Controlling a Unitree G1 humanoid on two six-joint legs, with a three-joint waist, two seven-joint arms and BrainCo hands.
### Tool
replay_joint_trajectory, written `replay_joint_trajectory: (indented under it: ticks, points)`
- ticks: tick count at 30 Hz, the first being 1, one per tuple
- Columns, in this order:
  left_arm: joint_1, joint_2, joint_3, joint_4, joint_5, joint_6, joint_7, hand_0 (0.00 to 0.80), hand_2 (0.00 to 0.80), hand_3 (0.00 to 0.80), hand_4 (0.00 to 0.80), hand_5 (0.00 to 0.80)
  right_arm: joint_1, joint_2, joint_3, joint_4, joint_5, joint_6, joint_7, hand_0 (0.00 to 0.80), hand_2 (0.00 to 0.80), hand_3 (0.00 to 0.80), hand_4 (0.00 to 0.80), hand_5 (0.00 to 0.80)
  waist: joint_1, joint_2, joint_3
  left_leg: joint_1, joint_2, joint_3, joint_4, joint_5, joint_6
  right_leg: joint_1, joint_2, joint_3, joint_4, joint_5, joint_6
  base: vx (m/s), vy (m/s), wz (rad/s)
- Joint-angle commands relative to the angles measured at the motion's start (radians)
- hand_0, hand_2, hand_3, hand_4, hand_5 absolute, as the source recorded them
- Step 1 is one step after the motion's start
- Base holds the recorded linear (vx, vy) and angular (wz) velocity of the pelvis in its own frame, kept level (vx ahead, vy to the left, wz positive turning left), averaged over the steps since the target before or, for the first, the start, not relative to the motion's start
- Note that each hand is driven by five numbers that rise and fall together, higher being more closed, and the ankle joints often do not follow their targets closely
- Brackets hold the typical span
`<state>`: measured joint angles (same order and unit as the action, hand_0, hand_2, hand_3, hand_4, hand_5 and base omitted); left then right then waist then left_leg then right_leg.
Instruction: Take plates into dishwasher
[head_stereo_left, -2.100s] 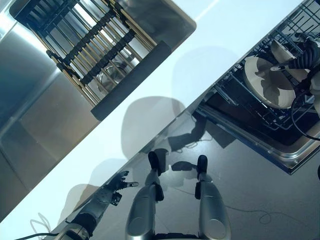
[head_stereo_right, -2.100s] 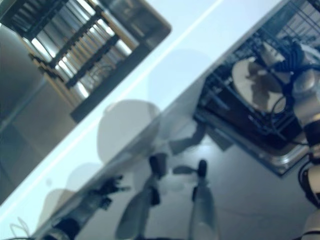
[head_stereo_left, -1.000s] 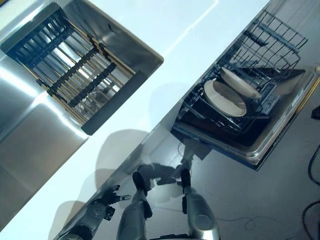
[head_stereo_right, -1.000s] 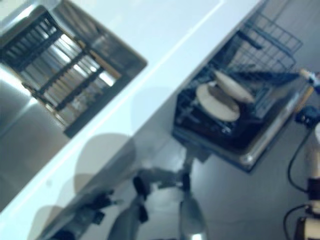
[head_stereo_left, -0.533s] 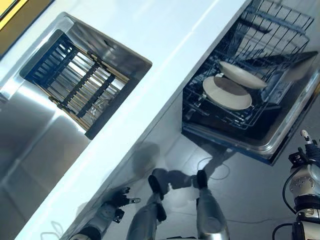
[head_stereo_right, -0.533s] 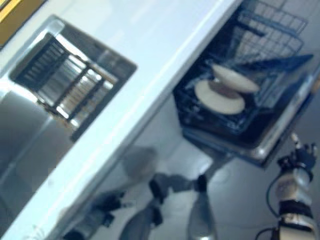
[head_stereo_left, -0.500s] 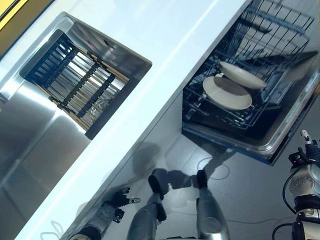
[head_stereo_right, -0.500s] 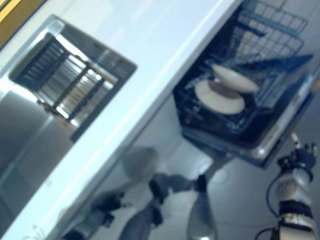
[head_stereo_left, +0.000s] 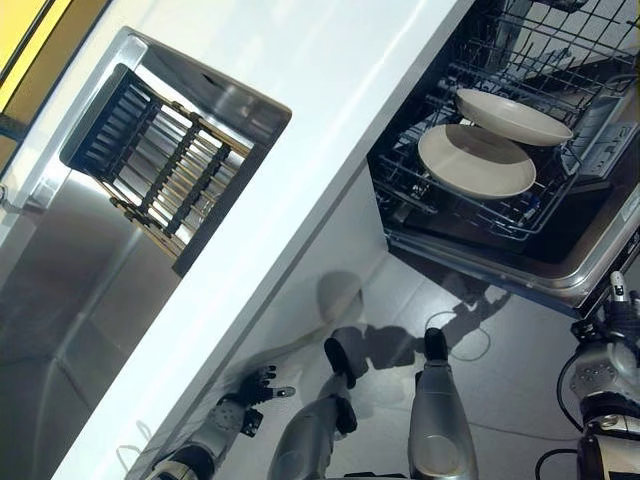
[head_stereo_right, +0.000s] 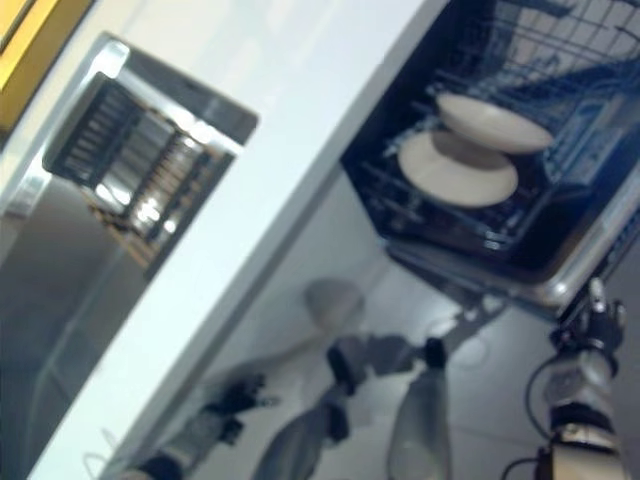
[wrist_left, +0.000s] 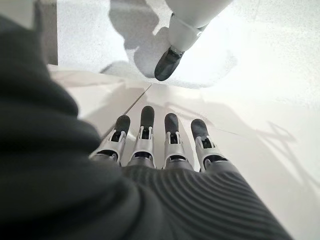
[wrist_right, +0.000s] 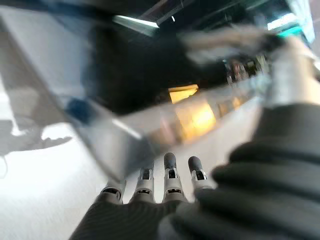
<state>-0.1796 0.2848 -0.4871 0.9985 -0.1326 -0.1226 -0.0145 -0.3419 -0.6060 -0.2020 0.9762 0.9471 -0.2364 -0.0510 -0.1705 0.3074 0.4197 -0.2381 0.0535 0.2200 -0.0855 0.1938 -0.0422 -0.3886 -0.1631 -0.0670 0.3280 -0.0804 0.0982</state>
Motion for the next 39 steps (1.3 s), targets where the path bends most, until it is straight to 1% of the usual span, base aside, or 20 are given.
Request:
replay_joint_trajectory:
  ticks: [1,3,4,6,7,12,18,23,25,30,35,39]
  points:
    - [-0.120,0.079,0.062,0.017,-0.007,-0.011,0.030,0.000,0.000,0.000,0.000,0.000,-0.084,0.009,0.091,-0.081,-0.124,-0.070,0.115,0.000,0.000,0.000,0.000,0.000,0.046,-0.008,0.020,0.002,-0.063,-0.021,-0.002,-0.039,-0.013,0.016,0.046,-0.073,0.104,-0.112,-0.080,0.009,-0.046,0.04]
    - [-0.127,0.084,0.069,0.015,0.009,0.000,0.020,0.000,0.000,0.000,0.000,0.000,-0.090,0.037,0.146,-0.163,-0.157,-0.086,0.157,0.000,0.000,0.000,0.000,0.000,0.049,-0.024,0.016,0.005,-0.059,-0.020,-0.002,-0.040,-0.012,0.019,0.054,-0.082,0.099,-0.108,-0.080,0.017,-0.056,0.00]
    - [-0.129,0.085,0.070,0.015,0.015,0.006,0.019,0.000,0.000,0.000,0.000,0.000,-0.091,0.052,0.172,-0.221,-0.167,-0.079,0.153,0.000,0.000,0.000,0.000,0.000,0.049,-0.034,0.015,0.008,-0.057,-0.021,-0.002,-0.042,-0.013,0.023,0.058,-0.084,0.094,-0.105,-0.080,0.024,-0.046,-0.03]
    - [-0.131,0.086,0.072,0.015,0.024,0.011,0.015,0.000,0.000,0.000,0.000,0.000,-0.088,0.068,0.200,-0.282,-0.196,-0.086,0.173,0.000,0.000,0.000,0.000,0.000,0.048,-0.046,0.014,0.015,-0.054,-0.022,-0.002,-0.044,-0.012,0.029,0.063,-0.084,0.089,-0.101,-0.079,0.033,-0.026,-0.05]
    - [-0.131,0.083,0.074,0.017,0.032,0.014,0.015,0.000,0.000,0.000,0.000,0.000,-0.089,0.079,0.216,-0.333,-0.207,-0.077,0.171,0.000,0.000,0.000,0.000,0.000,0.047,-0.055,0.011,0.020,-0.052,-0.021,-0.002,-0.046,-0.012,0.033,0.068,-0.084,0.084,-0.098,-0.078,0.041,-0.018,-0.06]
    - [-0.135,0.067,0.079,0.039,0.056,0.020,0.017,0.000,0.000,0.000,0.000,0.000,-0.093,0.107,0.254,-0.472,-0.264,-0.047,0.212,0.000,0.000,0.000,0.000,0.000,0.046,-0.090,-0.008,0.039,-0.043,-0.017,-0.002,-0.053,-0.011,0.062,0.083,-0.082,0.044,-0.075,-0.072,0.063,0.002,-0.09]
    - [-0.120,0.054,0.084,0.037,0.083,0.043,0.016,0.000,0.000,0.000,0.000,0.000,-0.091,0.132,0.292,-0.612,-0.330,0.001,0.231,0.000,0.000,0.000,0.000,0.000,0.059,-0.133,-0.037,0.071,-0.041,-0.015,-0.002,-0.065,-0.005,0.115,0.084,-0.088,-0.002,-0.054,-0.062,0.095,0.019,-0.05]
    - [-0.103,0.049,0.097,0.040,0.096,0.059,0.016,0.000,0.000,0.000,0.000,0.000,-0.090,0.149,0.315,-0.682,-0.351,0.022,0.252,0.000,0.000,0.000,0.000,0.000,0.077,-0.161,-0.062,0.092,-0.043,-0.024,-0.002,-0.074,0.001,0.154,0.082,-0.099,-0.026,-0.045,-0.056,0.109,0.019,-0.03]
    - [-0.089,0.045,0.100,0.050,0.102,0.067,0.023,0.000,0.000,0.000,0.000,0.000,-0.093,0.165,0.330,-0.715,-0.347,0.029,0.260,0.000,0.000,0.000,0.000,0.000,0.091,-0.181,-0.079,0.102,-0.043,-0.032,-0.002,-0.077,0.004,0.178,0.080,-0.107,-0.042,-0.038,-0.051,0.143,0.009,0.08]
    - [-0.069,0.043,0.116,0.075,0.105,0.079,0.023,0.000,0.000,0.000,0.000,0.000,-0.102,0.195,0.363,-0.762,-0.359,0.061,0.292,0.000,0.000,0.000,0.000,0.000,0.119,-0.212,-0.103,0.112,-0.045,-0.051,-0.002,-0.080,0.010,0.209,0.080,-0.125,-0.058,-0.034,-0.048,0.132,0.011,0.09]
    - [-0.041,0.037,0.136,0.094,0.115,0.075,0.030,0.000,0.000,0.000,0.000,0.000,-0.101,0.217,0.401,-0.784,-0.370,0.081,0.318,0.000,0.000,0.000,0.000,0.000,0.146,-0.241,-0.121,0.119,-0.049,-0.068,-0.002,-0.082,0.013,0.242,0.076,-0.143,-0.099,-0.014,-0.043,0.121,0.000,0.16]
    - [-0.029,0.036,0.142,0.103,0.112,0.080,0.040,0.000,0.000,0.000,0.000,0.000,-0.116,0.230,0.423,-0.768,-0.375,0.088,0.313,0.000,0.000,0.000,0.000,0.000,0.169,-0.256,-0.133,0.122,-0.047,-0.077,-0.002,-0.083,0.020,0.261,0.079,-0.154,-0.102,-0.019,-0.043,0.108,-0.013,0.25]
